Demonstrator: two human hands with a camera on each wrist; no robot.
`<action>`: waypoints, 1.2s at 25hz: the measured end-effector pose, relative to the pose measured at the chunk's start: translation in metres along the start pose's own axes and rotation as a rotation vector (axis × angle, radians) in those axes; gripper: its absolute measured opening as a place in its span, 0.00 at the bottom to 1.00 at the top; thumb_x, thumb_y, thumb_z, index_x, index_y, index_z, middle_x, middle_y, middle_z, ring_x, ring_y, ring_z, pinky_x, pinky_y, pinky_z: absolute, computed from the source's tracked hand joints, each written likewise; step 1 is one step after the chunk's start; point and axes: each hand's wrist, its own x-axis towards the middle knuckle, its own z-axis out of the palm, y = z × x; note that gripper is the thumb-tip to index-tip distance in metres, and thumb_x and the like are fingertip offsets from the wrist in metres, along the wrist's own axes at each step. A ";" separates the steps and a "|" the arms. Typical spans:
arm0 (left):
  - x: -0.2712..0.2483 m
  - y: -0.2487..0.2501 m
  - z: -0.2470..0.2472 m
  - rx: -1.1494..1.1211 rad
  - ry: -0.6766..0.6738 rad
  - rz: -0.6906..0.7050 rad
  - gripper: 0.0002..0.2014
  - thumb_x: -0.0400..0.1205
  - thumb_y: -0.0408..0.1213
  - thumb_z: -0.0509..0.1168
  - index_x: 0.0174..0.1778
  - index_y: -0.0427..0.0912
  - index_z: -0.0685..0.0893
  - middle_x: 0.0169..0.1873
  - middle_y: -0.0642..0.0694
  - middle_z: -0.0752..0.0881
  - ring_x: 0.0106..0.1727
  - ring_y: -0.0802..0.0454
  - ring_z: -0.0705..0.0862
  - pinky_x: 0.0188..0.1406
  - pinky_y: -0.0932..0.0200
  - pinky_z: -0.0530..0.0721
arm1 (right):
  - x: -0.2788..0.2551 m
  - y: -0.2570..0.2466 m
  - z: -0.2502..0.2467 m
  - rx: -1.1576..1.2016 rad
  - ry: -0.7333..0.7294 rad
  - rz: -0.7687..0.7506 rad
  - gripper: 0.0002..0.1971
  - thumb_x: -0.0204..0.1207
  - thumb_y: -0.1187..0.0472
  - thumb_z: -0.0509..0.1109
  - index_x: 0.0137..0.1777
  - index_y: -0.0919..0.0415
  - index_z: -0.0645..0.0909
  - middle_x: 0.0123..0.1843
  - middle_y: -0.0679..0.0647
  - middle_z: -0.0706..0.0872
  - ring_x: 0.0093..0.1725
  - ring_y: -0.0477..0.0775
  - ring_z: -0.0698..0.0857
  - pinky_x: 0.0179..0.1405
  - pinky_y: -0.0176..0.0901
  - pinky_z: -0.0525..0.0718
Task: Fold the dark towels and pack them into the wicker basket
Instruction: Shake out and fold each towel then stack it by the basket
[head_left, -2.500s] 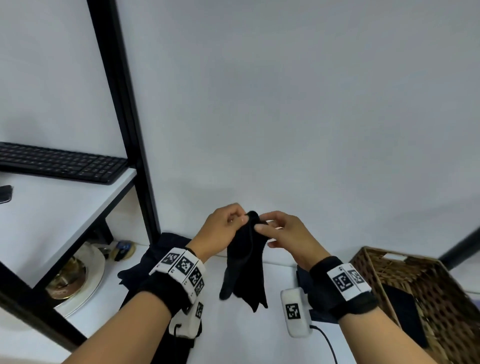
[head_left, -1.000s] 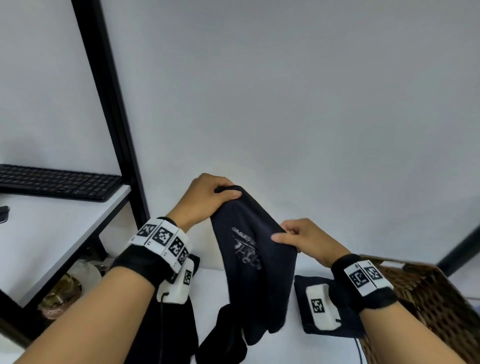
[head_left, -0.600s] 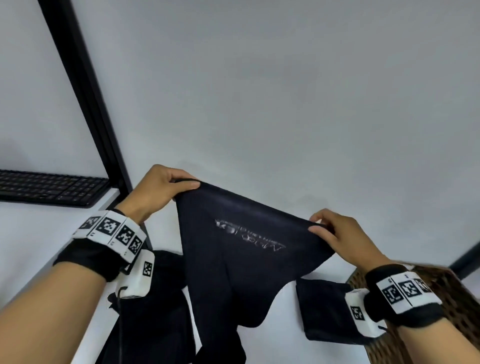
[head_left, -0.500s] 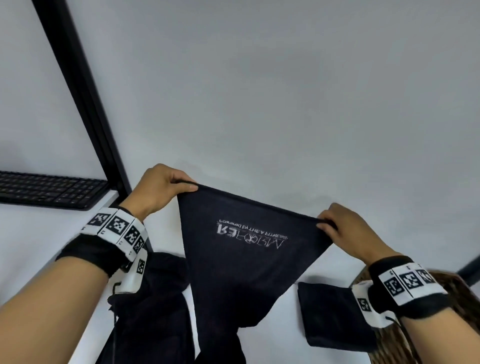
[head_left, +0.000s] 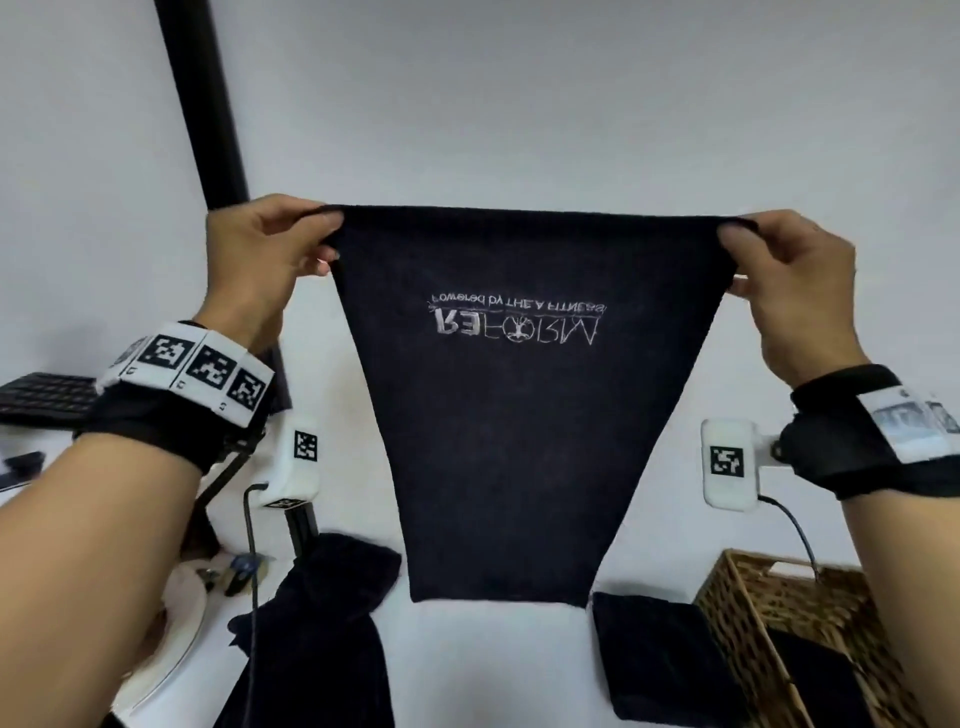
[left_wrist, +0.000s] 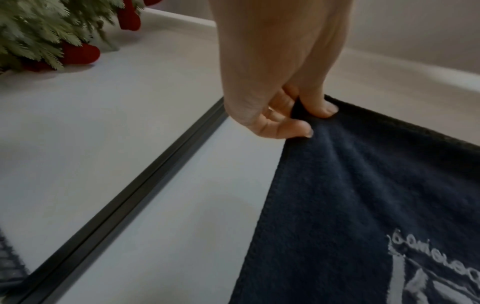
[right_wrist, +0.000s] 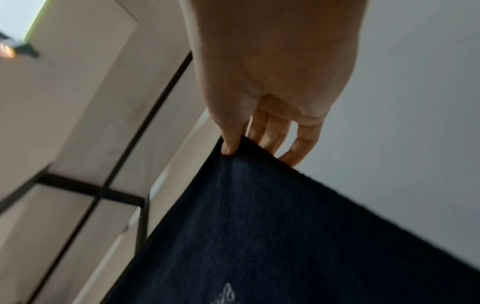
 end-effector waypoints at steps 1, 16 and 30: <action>-0.010 0.009 -0.011 -0.005 -0.016 0.019 0.04 0.76 0.34 0.74 0.39 0.47 0.89 0.30 0.55 0.88 0.30 0.56 0.84 0.34 0.62 0.82 | -0.014 -0.016 -0.002 0.074 -0.005 0.018 0.04 0.78 0.60 0.70 0.43 0.52 0.85 0.39 0.45 0.87 0.42 0.47 0.85 0.44 0.43 0.87; -0.188 -0.125 -0.073 -0.046 -0.185 -0.577 0.04 0.78 0.32 0.71 0.43 0.35 0.87 0.31 0.47 0.89 0.34 0.55 0.86 0.31 0.68 0.84 | -0.242 0.071 -0.034 0.024 -0.130 0.591 0.07 0.80 0.58 0.70 0.44 0.59 0.87 0.43 0.57 0.89 0.43 0.50 0.84 0.41 0.44 0.83; -0.233 -0.488 0.019 0.636 -0.372 -0.868 0.01 0.76 0.36 0.75 0.39 0.44 0.91 0.39 0.44 0.91 0.43 0.49 0.86 0.52 0.56 0.83 | -0.311 0.423 0.055 -0.845 -0.519 0.880 0.05 0.80 0.60 0.68 0.45 0.58 0.83 0.44 0.56 0.87 0.49 0.59 0.86 0.45 0.40 0.75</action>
